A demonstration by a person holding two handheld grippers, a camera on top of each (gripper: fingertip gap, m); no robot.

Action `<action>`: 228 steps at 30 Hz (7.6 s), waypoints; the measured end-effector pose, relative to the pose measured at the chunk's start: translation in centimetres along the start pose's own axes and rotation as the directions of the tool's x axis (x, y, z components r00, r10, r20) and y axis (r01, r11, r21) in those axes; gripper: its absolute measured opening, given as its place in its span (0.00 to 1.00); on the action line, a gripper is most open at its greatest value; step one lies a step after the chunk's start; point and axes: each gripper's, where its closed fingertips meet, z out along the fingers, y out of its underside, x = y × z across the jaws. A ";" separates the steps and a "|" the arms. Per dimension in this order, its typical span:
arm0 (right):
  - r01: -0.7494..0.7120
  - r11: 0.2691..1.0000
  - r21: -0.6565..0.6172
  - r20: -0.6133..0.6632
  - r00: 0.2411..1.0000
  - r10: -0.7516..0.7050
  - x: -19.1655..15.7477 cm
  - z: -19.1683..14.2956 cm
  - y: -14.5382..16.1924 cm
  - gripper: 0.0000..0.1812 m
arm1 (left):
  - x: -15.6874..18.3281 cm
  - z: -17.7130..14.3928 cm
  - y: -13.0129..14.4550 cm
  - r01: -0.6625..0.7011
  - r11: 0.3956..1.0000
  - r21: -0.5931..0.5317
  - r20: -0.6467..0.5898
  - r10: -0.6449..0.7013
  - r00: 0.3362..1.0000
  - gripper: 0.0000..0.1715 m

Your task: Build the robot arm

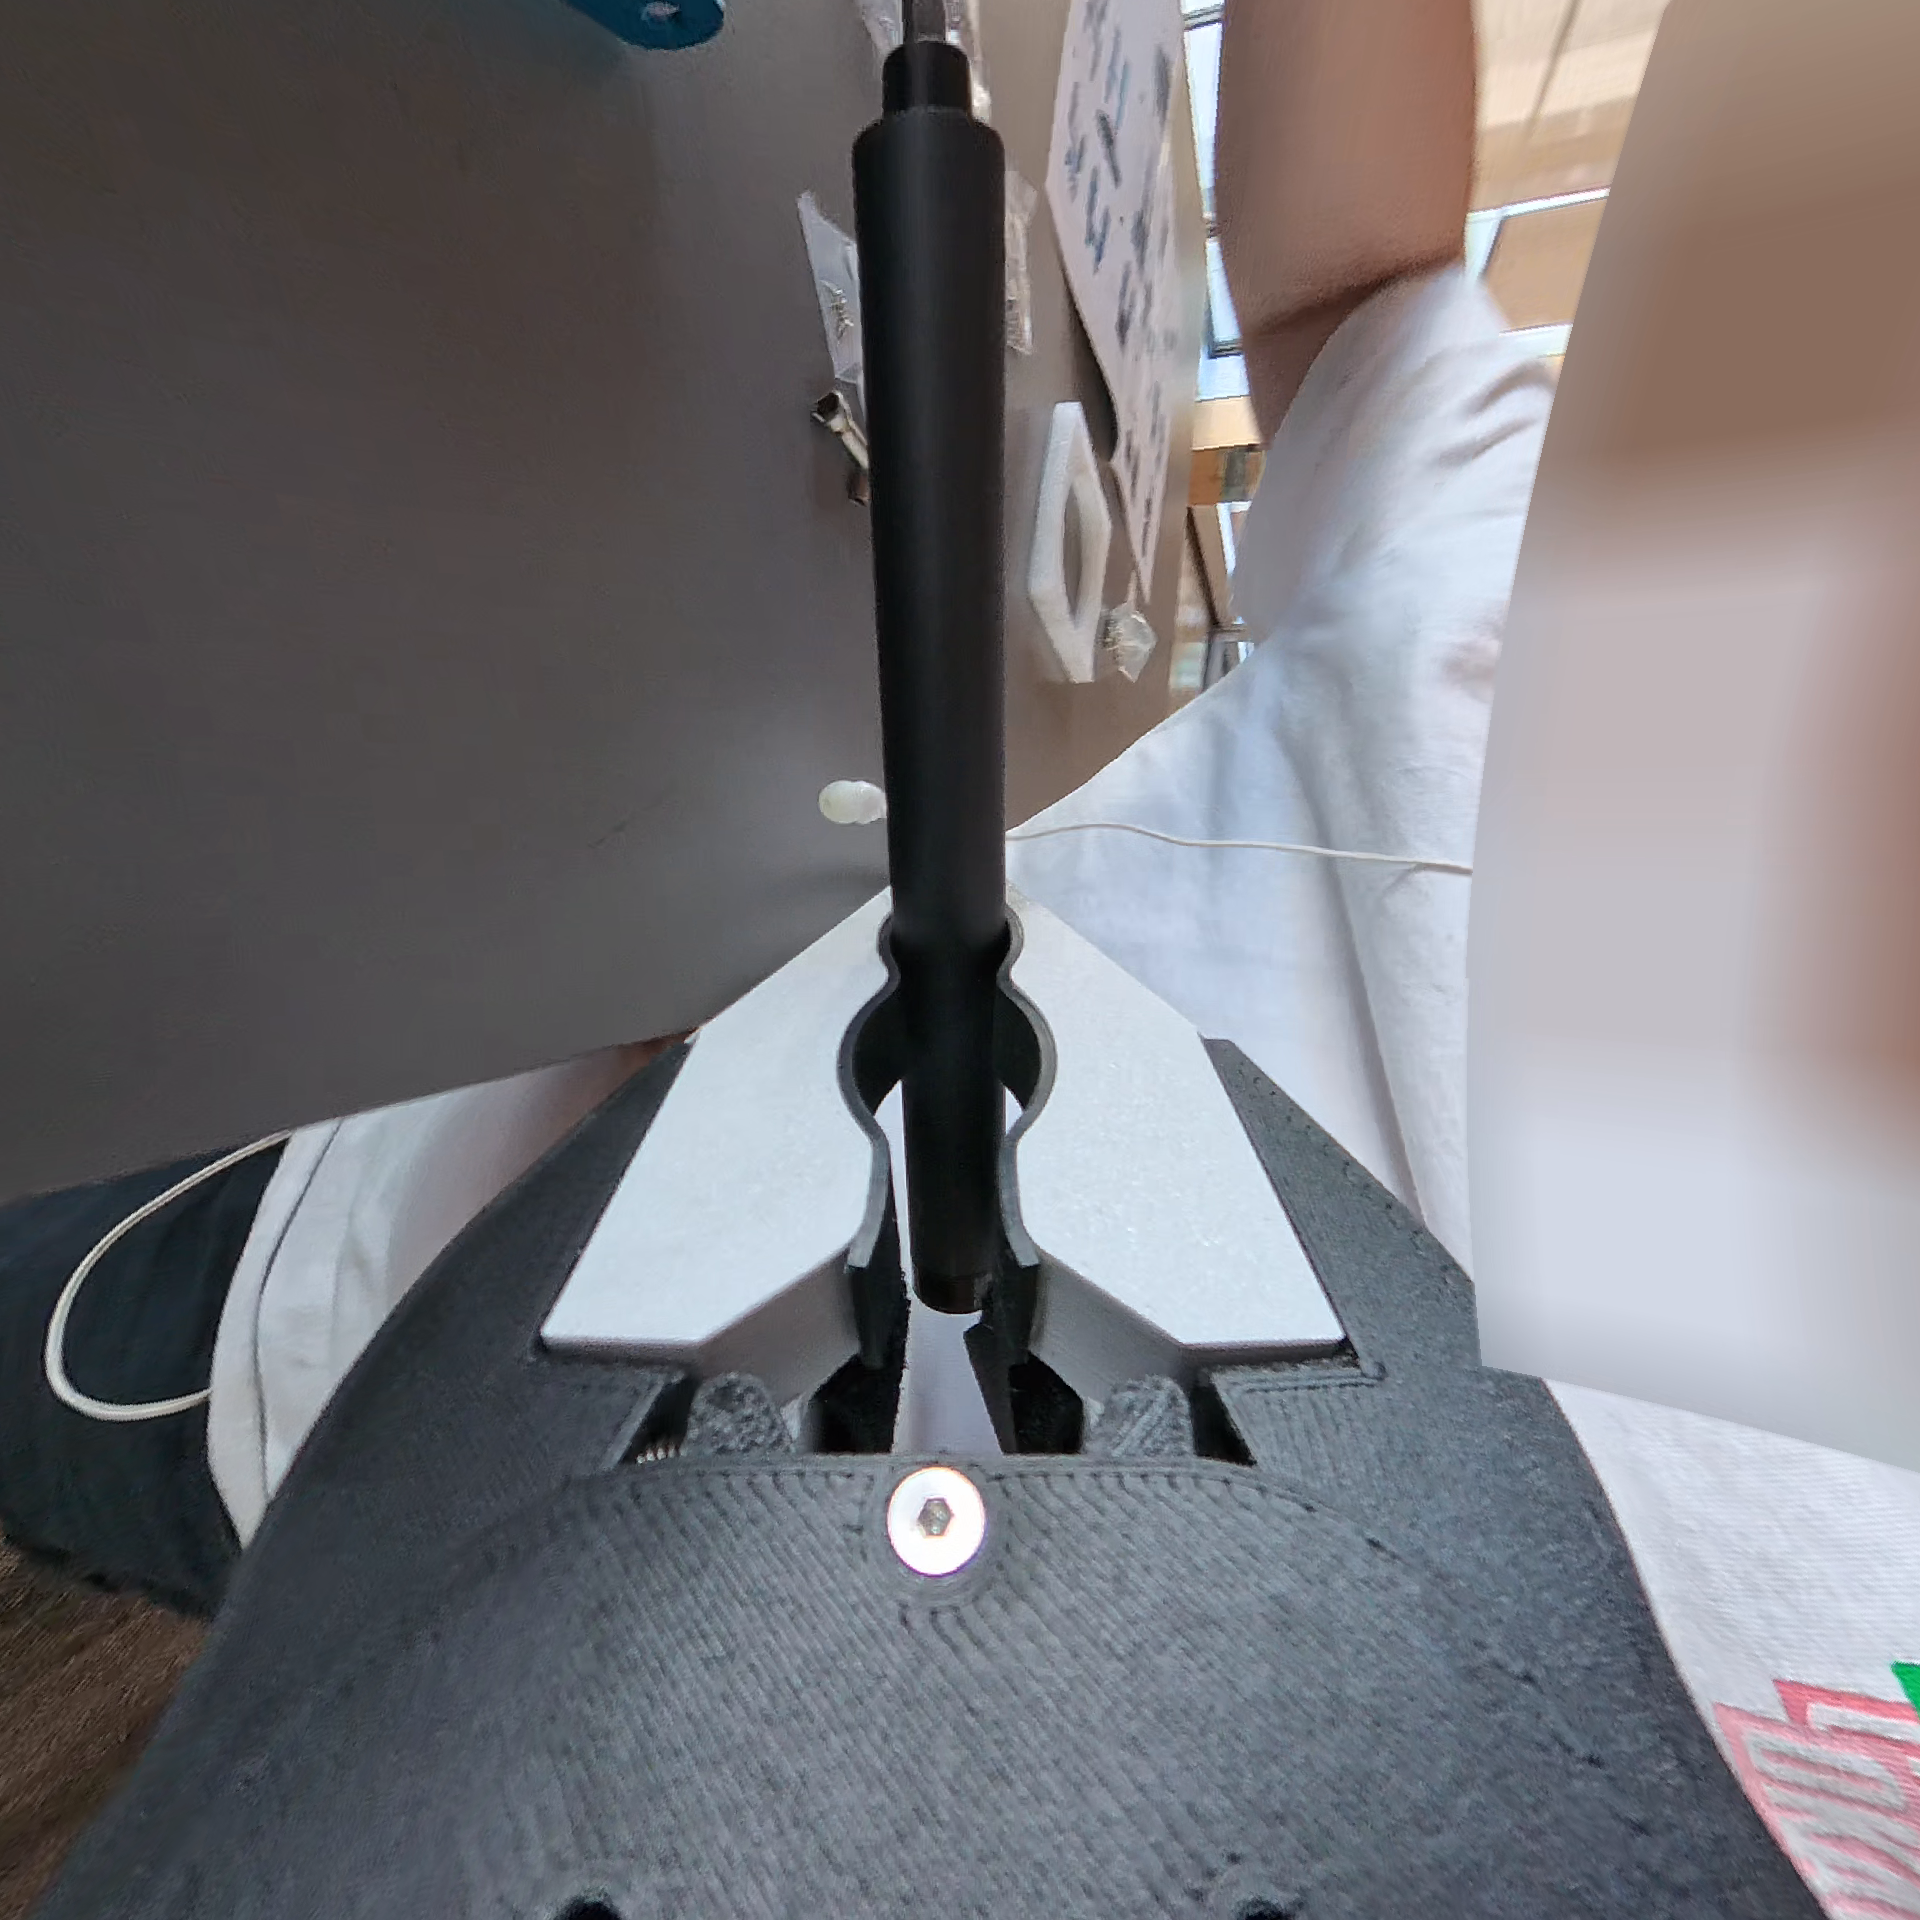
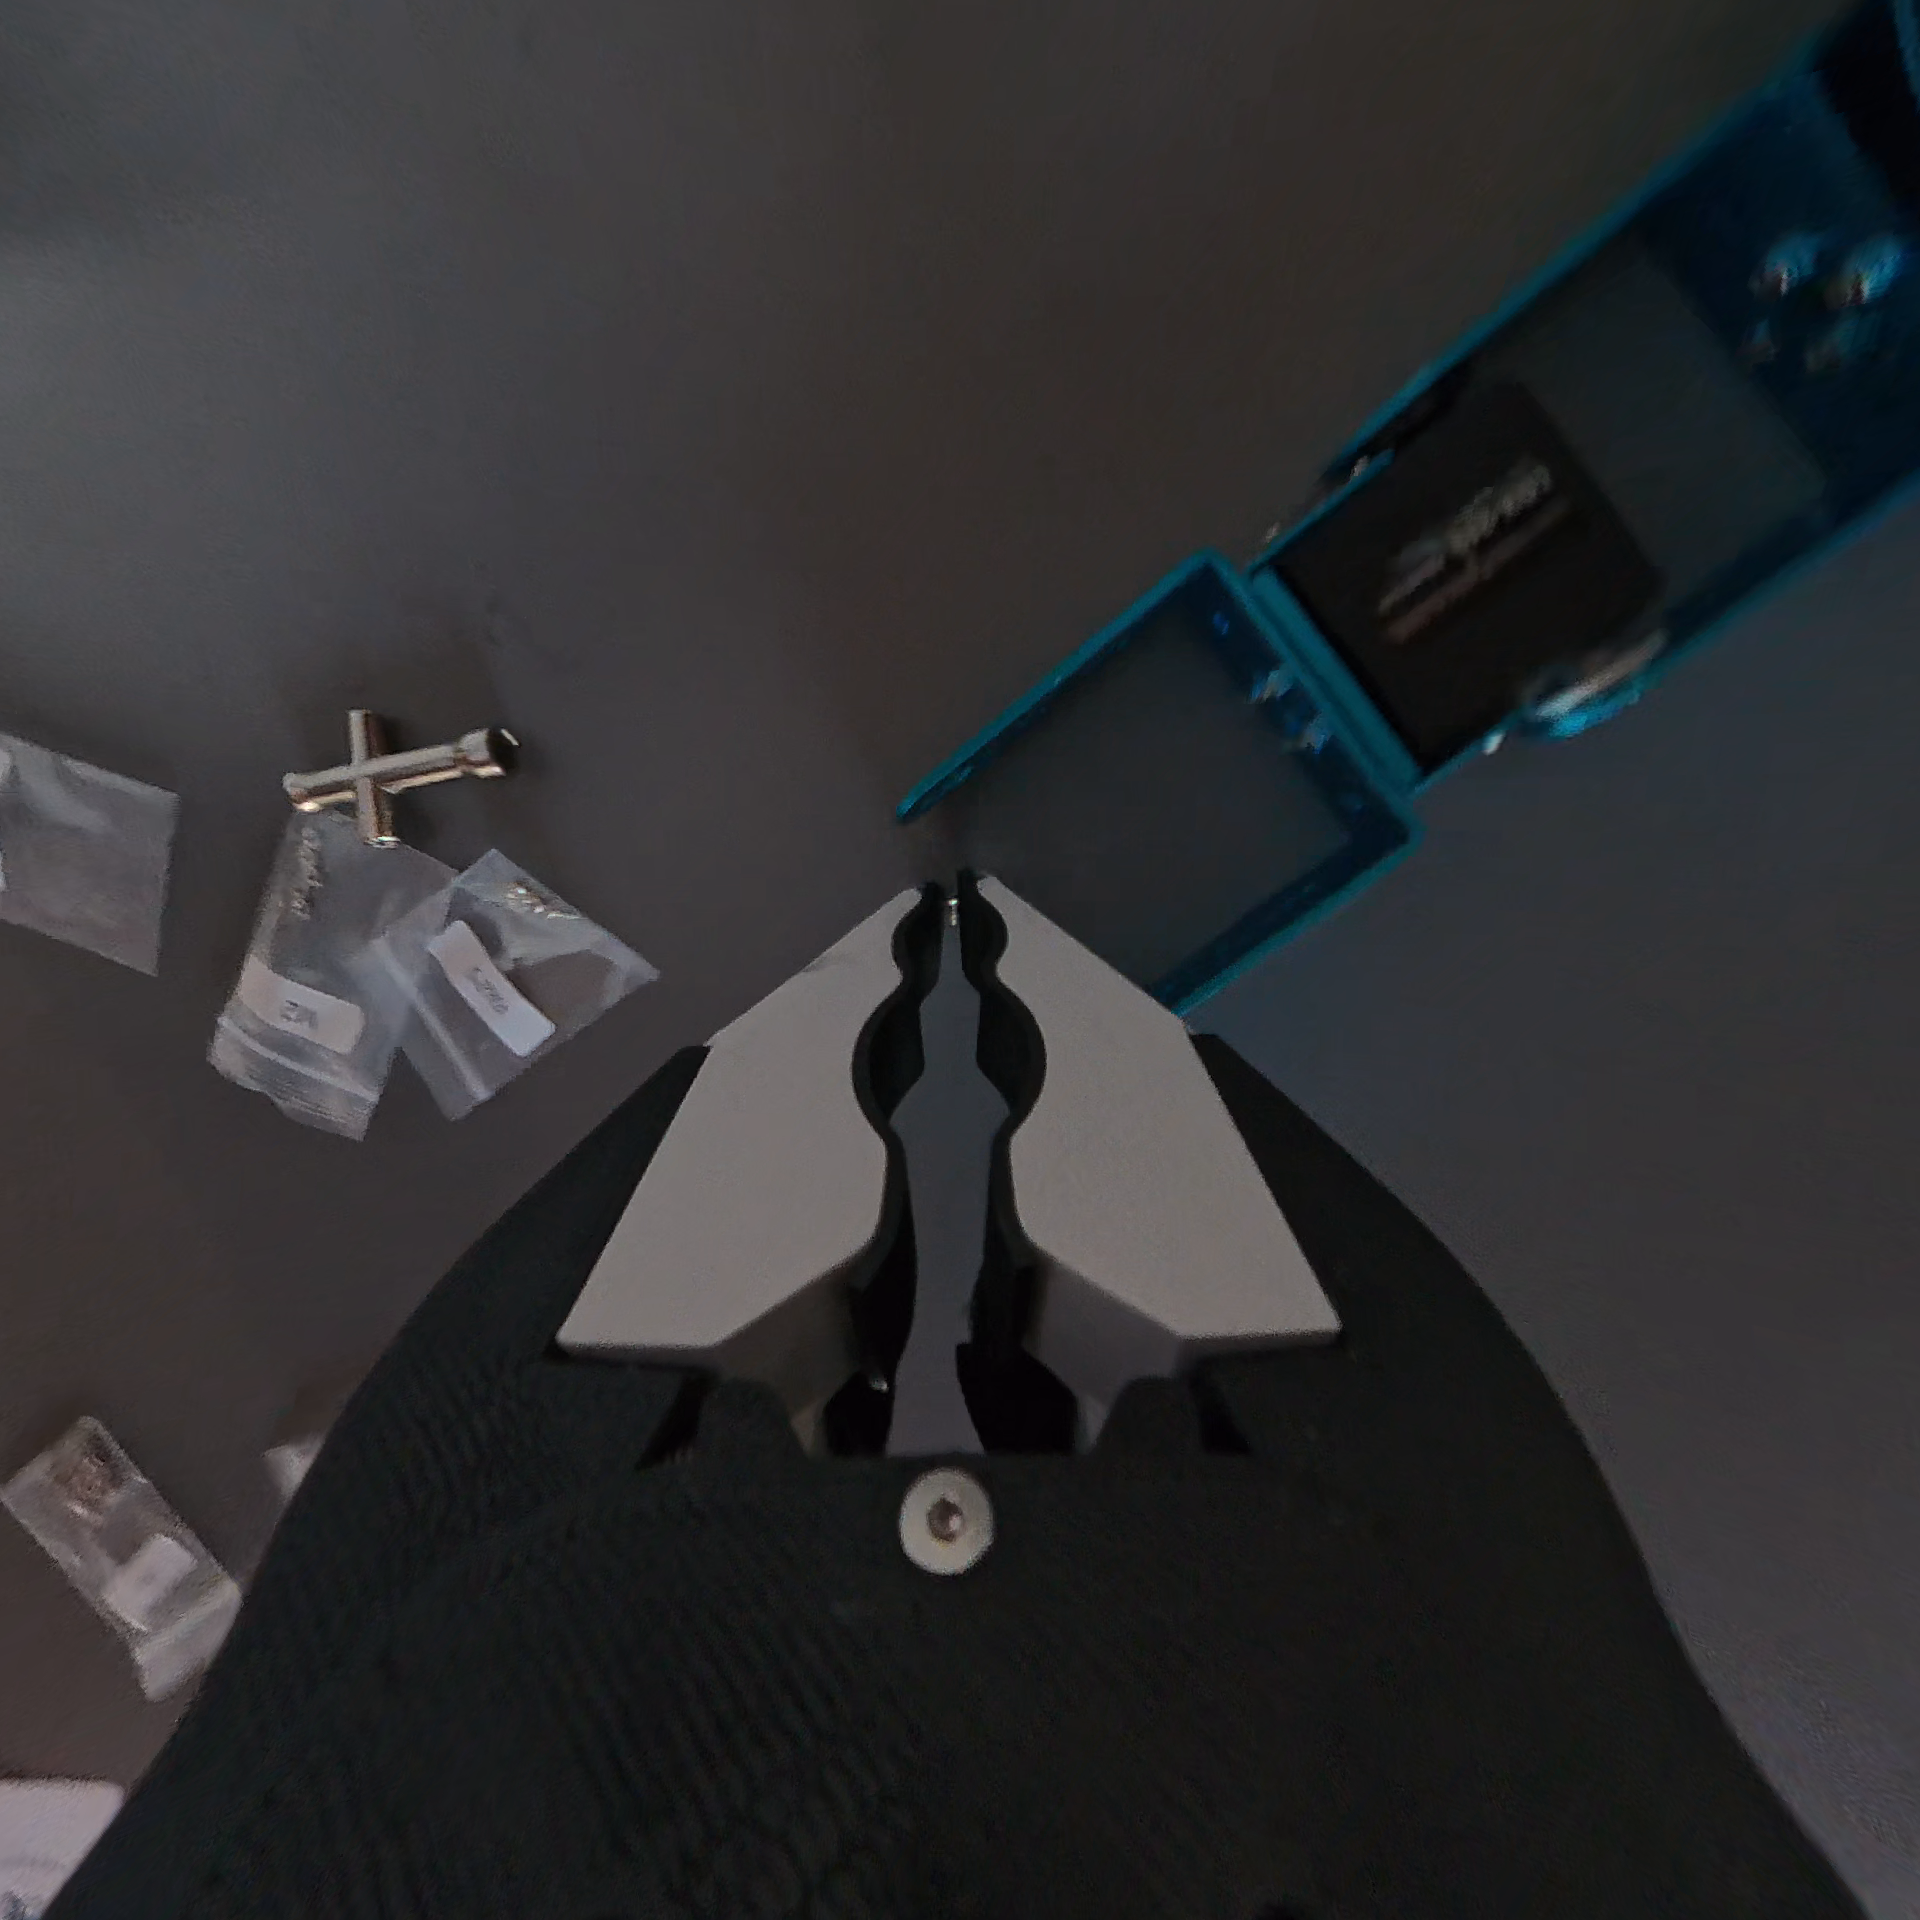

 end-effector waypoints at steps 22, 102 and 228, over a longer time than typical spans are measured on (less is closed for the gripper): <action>-0.346 0.902 0.260 -0.296 0.860 0.415 -5.2 3.9 -8.3 0.02 | -3.4 -0.4 4.0 -0.114 0.976 -0.186 -0.077 0.102 0.992 0.05; -0.438 0.812 0.385 -0.476 0.660 0.581 -4.7 -0.2 -13.0 0.01 | -4.6 -2.4 9.9 -0.158 0.953 -0.257 -0.128 0.129 0.983 0.05; -0.348 -0.040 0.936 0.225 0.507 0.832 -8.5 -4.4 -10.6 0.01 | -7.1 1.2 2.4 -0.576 0.645 -0.502 0.313 0.756 0.575 0.05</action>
